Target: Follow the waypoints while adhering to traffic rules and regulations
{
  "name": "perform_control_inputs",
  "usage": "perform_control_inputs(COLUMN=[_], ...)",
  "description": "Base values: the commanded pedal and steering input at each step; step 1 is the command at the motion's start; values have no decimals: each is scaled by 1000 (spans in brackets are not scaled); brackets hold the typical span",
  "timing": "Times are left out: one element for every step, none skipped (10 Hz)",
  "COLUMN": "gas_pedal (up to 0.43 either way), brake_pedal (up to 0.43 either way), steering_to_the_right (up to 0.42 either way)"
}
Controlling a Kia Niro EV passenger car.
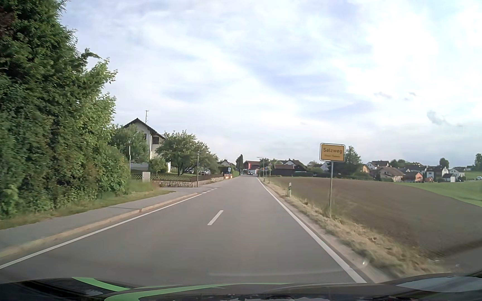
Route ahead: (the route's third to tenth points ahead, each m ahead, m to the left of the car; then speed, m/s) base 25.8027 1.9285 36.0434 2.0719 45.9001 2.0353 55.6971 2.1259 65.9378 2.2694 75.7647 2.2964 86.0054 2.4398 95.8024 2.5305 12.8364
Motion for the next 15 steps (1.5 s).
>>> perform_control_inputs(gas_pedal=[0, 0, 0, 0, 0, 0, 0, 0, 0, 0, 8, 110, 130, 138, 138], brake_pedal=[0, 0, 0, 0, 0, 0, 0, 0, 0, 0, 0, 0, 0, 0, 0], steering_to_the_right=[4, 3, 3, 3, 2, 2, 1, 0, 0, 0, 0, -1, -1, -1, -1])
